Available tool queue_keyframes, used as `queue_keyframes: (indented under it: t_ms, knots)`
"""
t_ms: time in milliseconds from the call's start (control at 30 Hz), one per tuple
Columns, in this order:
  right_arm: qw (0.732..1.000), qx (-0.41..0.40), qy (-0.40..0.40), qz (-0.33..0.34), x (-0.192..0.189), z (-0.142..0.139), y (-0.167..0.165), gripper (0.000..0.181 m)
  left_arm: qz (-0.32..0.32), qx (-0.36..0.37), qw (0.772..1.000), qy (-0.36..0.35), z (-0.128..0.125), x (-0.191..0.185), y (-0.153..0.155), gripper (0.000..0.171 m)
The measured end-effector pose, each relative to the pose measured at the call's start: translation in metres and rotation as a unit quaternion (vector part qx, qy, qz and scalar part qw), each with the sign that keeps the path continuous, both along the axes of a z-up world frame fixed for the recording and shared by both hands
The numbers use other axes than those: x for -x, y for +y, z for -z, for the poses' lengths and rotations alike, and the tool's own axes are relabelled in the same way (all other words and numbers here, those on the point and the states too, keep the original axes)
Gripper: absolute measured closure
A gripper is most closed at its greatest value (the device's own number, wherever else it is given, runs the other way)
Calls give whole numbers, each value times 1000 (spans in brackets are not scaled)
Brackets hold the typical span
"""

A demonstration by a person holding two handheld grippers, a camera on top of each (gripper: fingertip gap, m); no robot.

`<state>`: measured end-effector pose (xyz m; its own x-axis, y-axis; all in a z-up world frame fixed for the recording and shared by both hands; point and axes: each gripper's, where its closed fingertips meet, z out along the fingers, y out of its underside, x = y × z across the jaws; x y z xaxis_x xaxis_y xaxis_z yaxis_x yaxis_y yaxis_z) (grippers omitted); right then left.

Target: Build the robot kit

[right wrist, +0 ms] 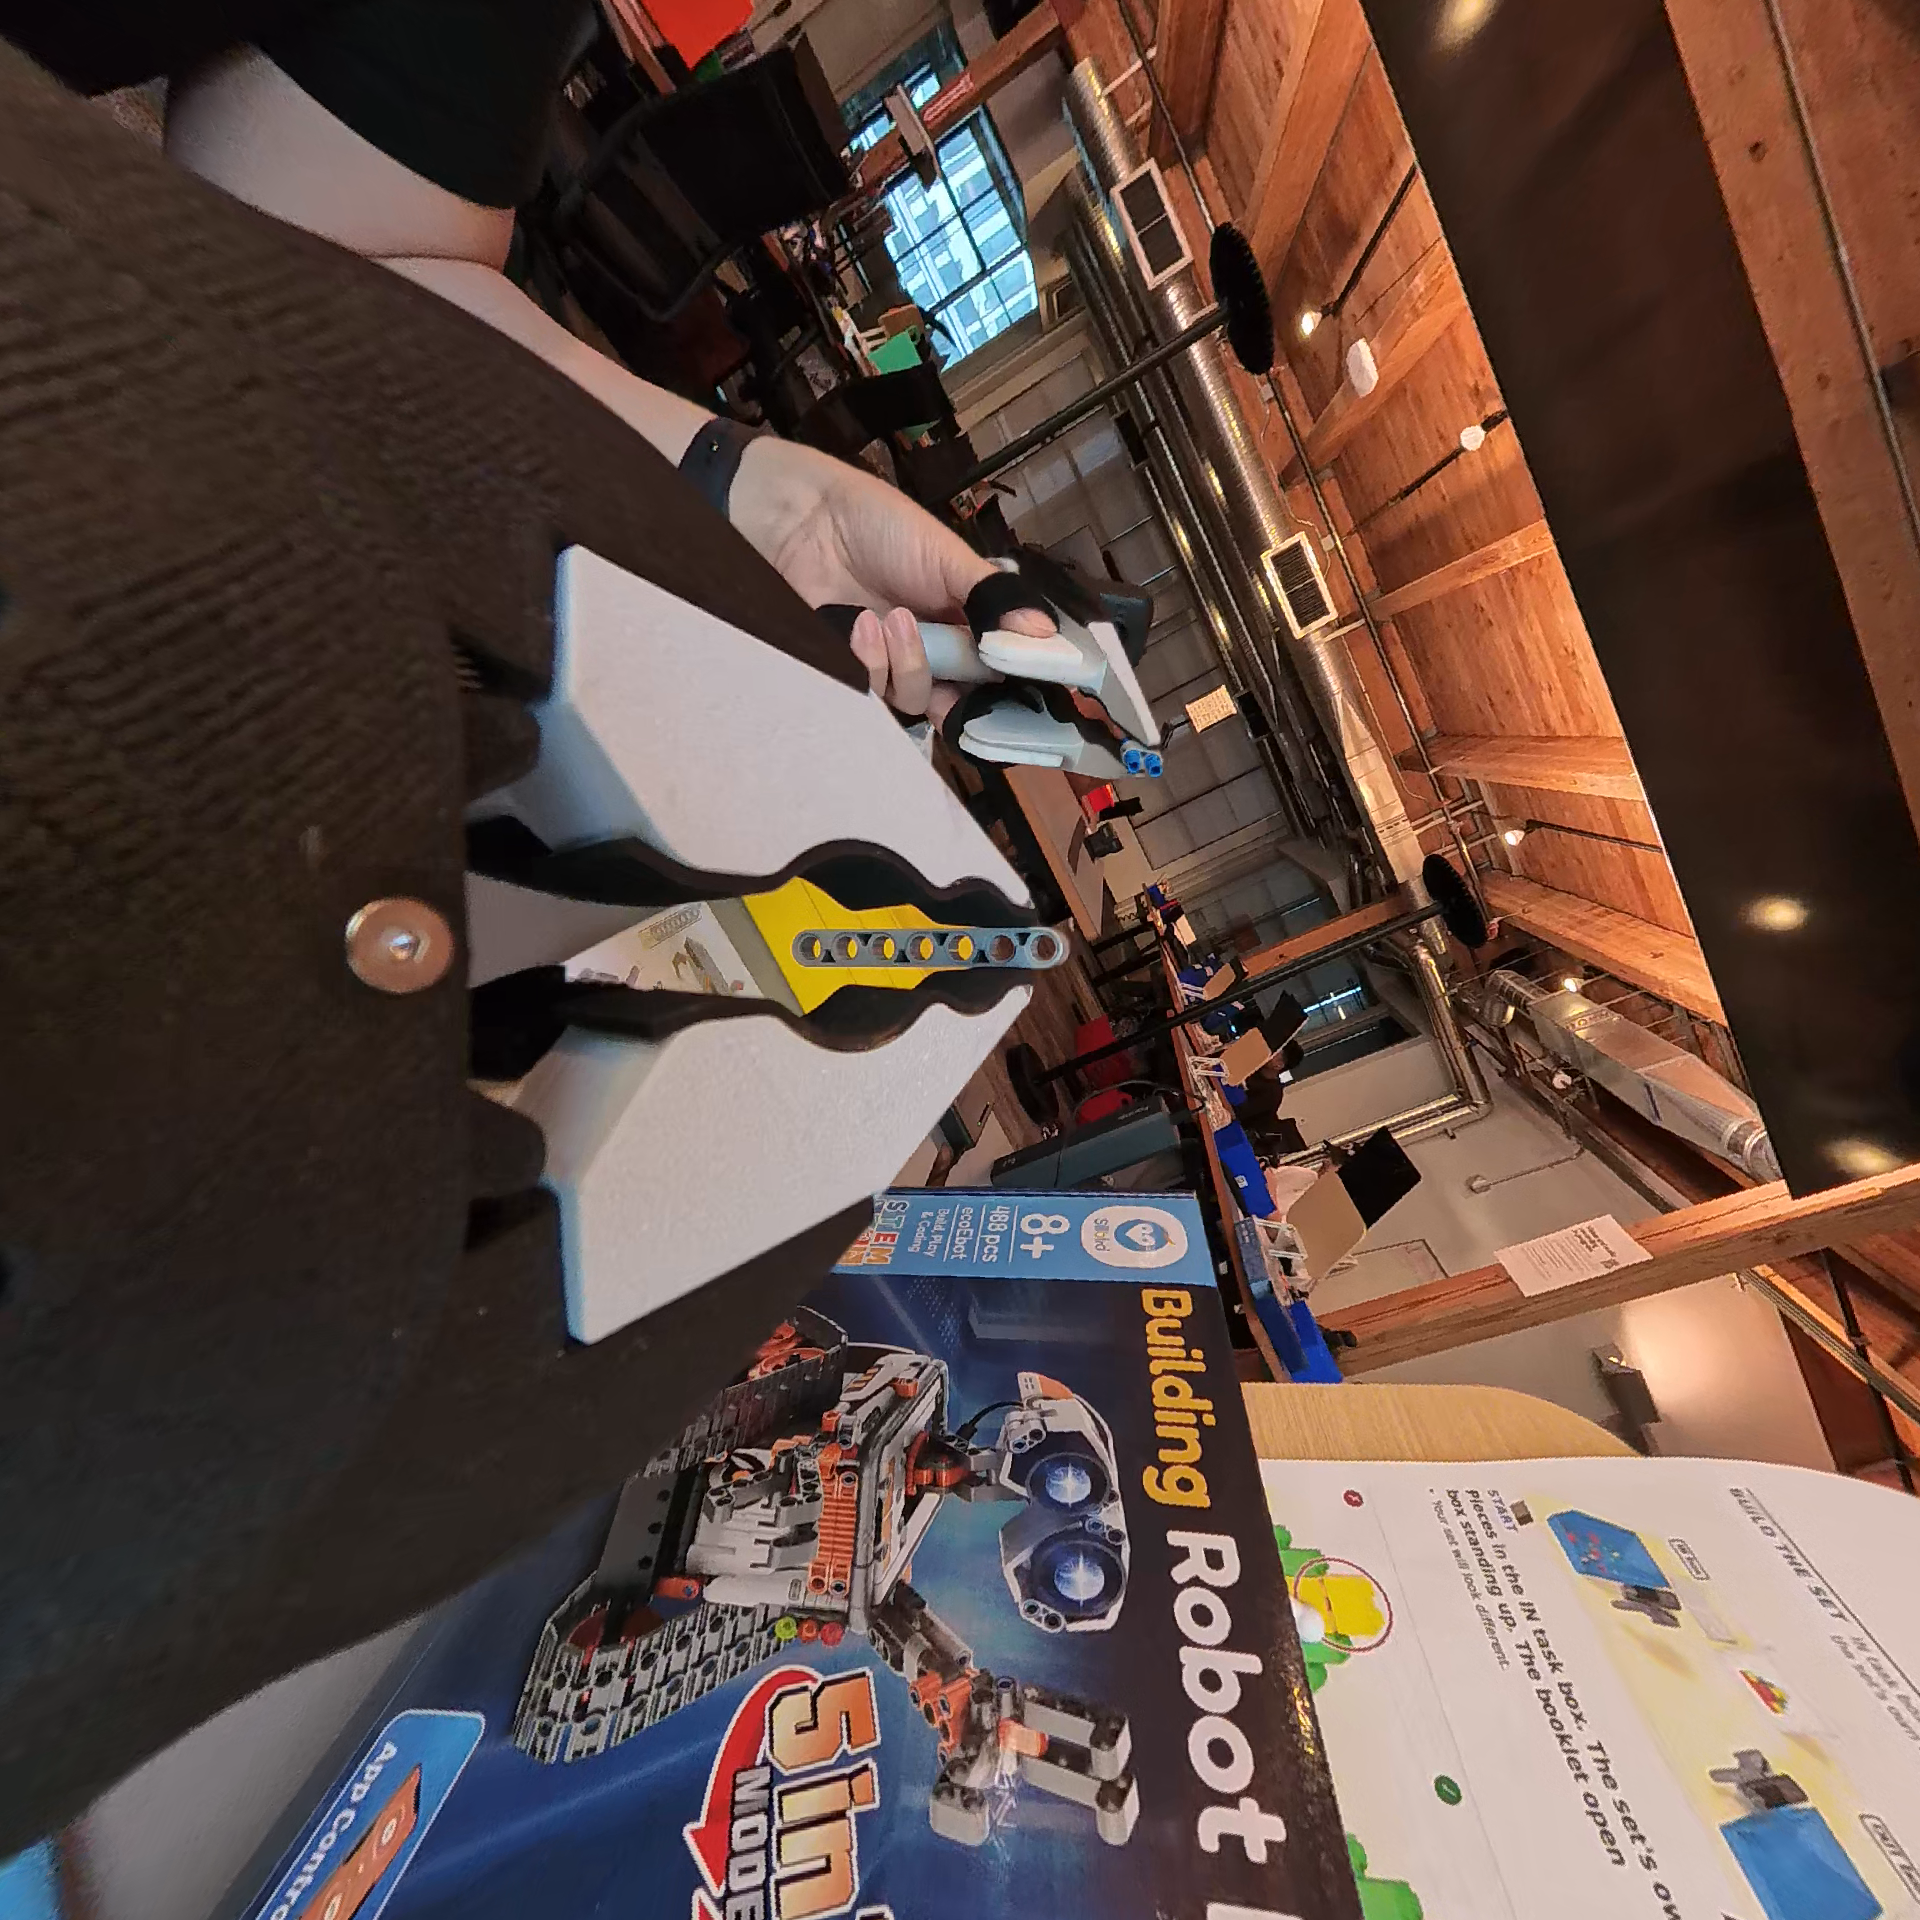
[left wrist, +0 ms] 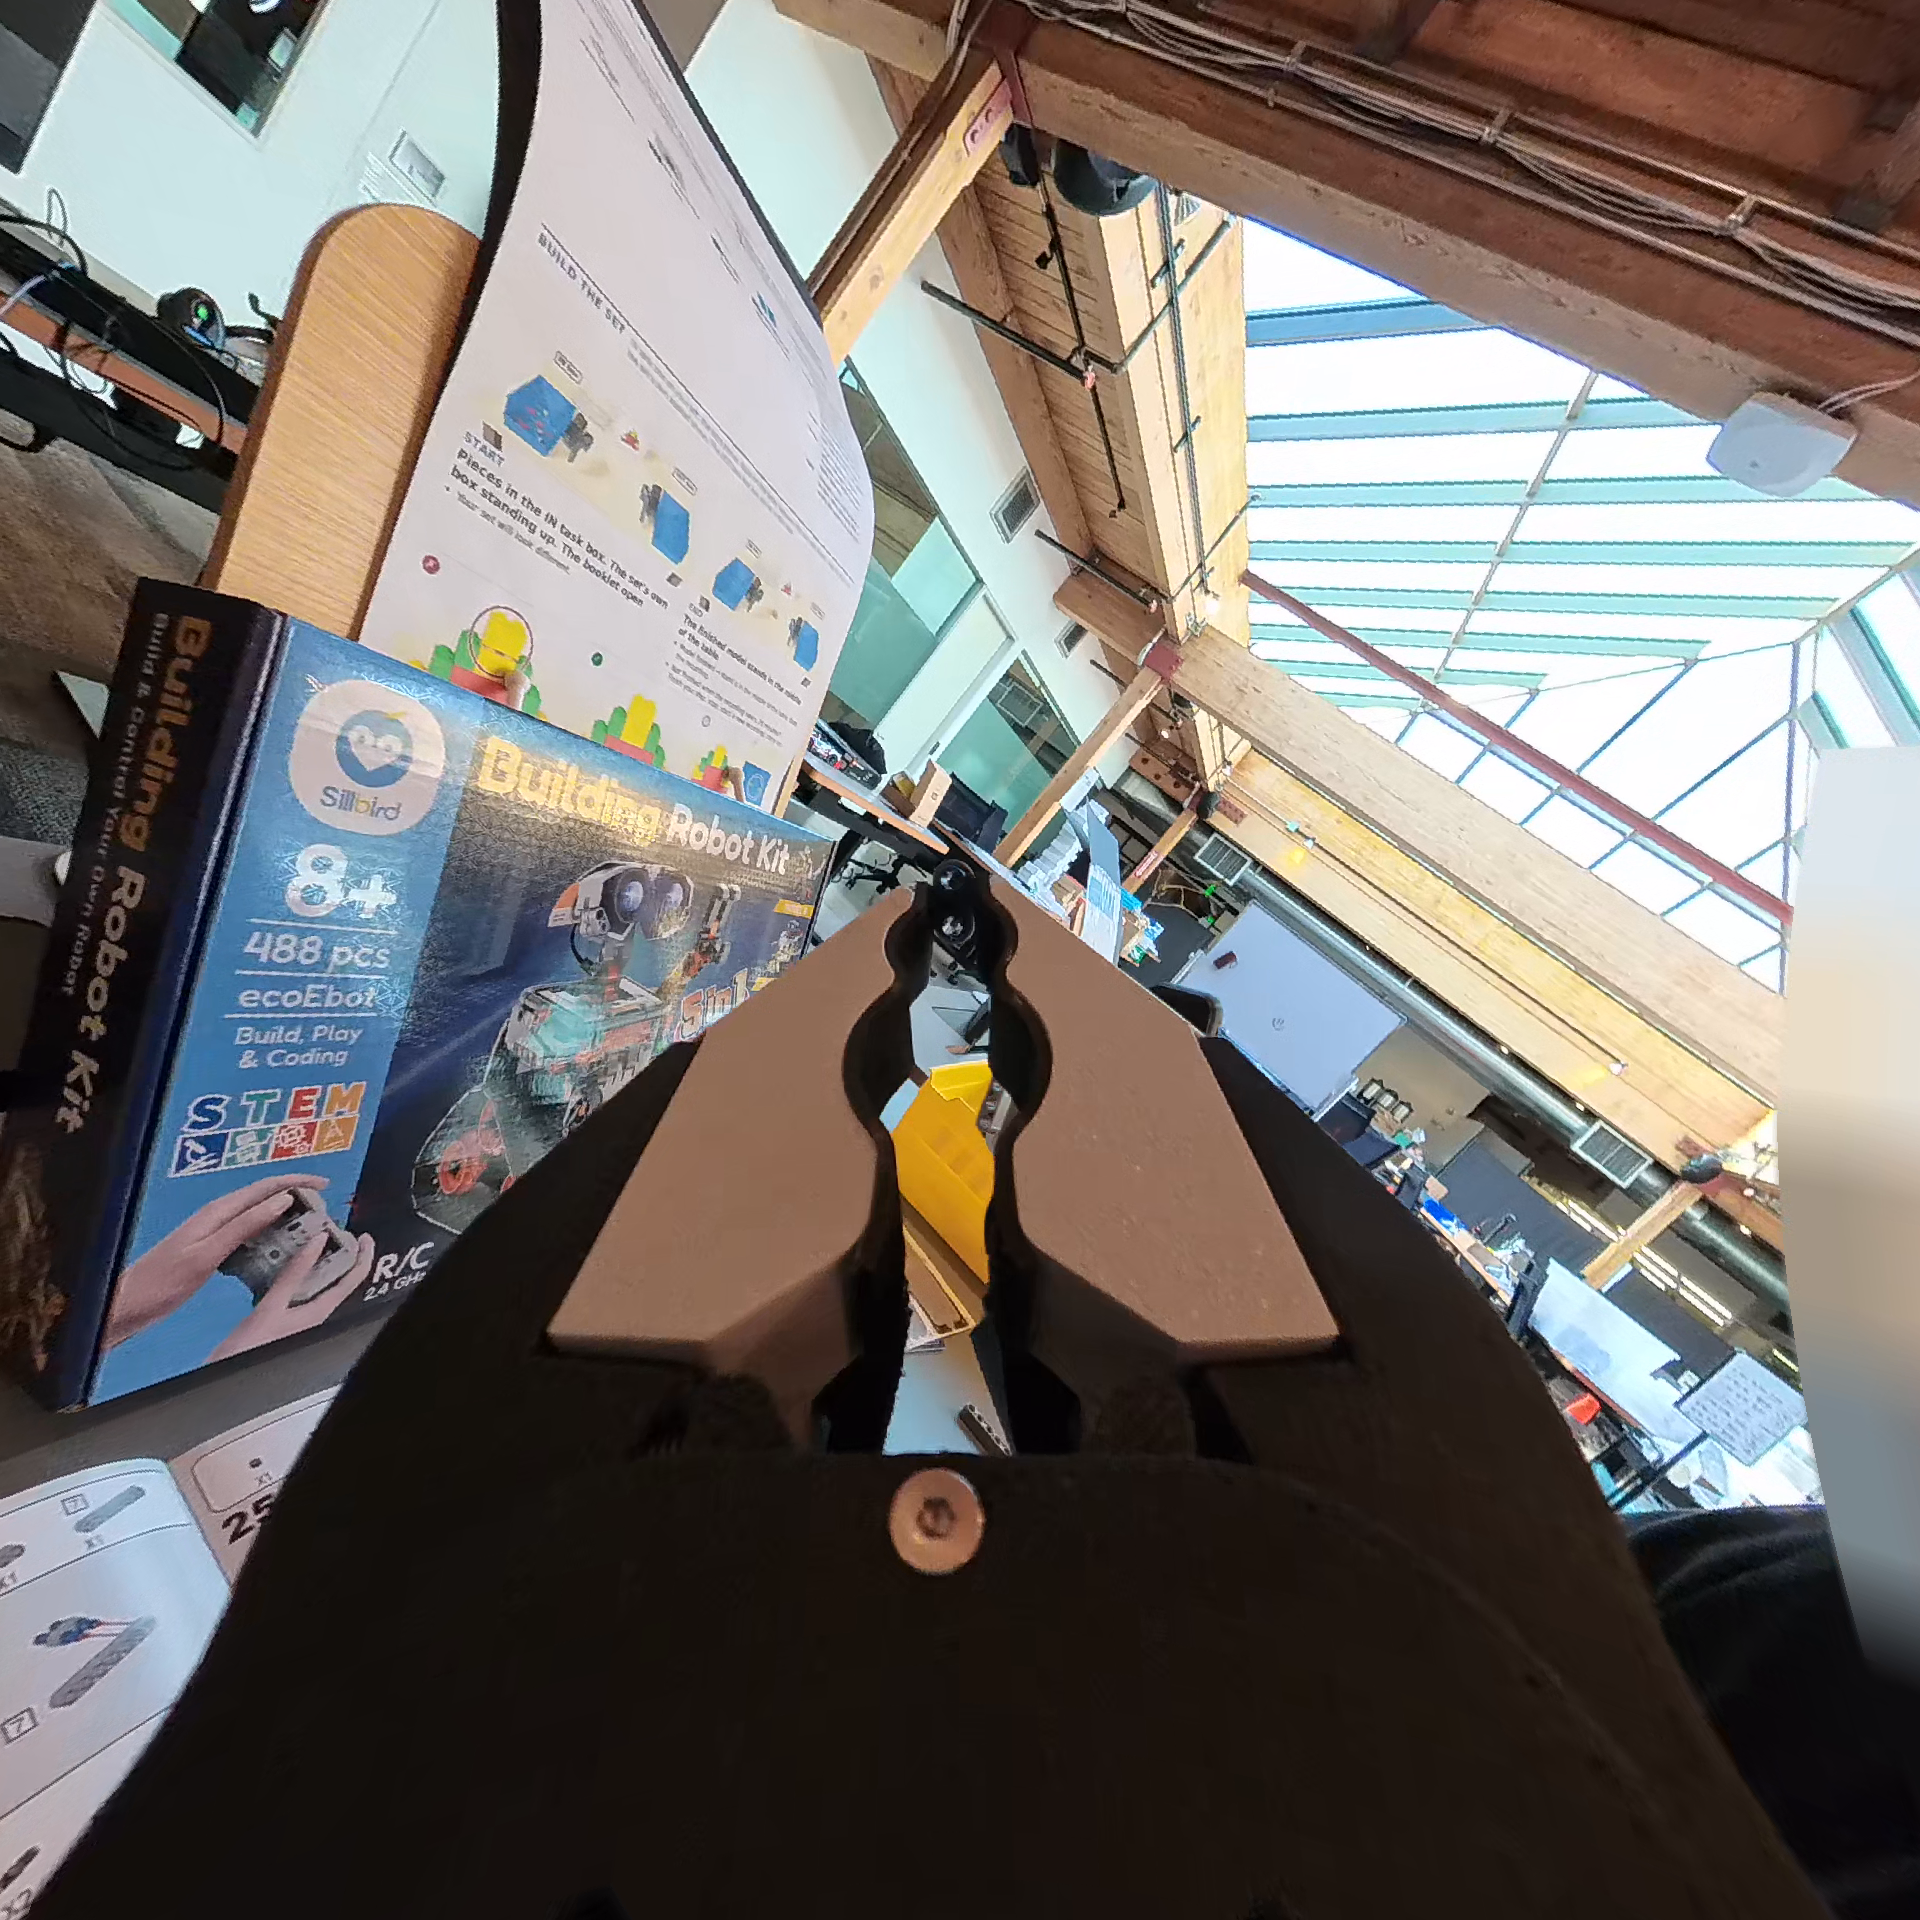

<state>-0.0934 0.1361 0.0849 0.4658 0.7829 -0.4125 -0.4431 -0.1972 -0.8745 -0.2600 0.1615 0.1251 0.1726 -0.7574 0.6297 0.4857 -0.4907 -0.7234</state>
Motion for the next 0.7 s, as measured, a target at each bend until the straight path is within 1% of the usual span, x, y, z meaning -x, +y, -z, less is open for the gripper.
queue_keyframes:
  t_ms: [133,333,400,433,500,600,700]
  knots:
    - [1000,-7,-20,-2,-1,-4,-3,176,-9,-2,1000,5,1,3,2,166]
    - [995,-29,-97,-1,6,-5,-12,176,-30,-12,999,31,2,4,4,166]
    - [994,-42,-101,4,8,-9,-14,176,-26,-14,999,33,2,2,2,166]
    - [995,-43,-91,-4,9,-11,-16,176,-21,-13,999,32,2,0,1,166]
    - [998,-29,-48,-41,13,-15,-20,176,-6,-10,1000,24,2,-6,-1,166]
    - [993,-2,40,-107,13,-22,-26,176,54,1,999,-4,-1,-25,-14,167]
    - [982,21,96,-159,13,-26,-30,176,100,5,995,-1,2,-49,-27,167]
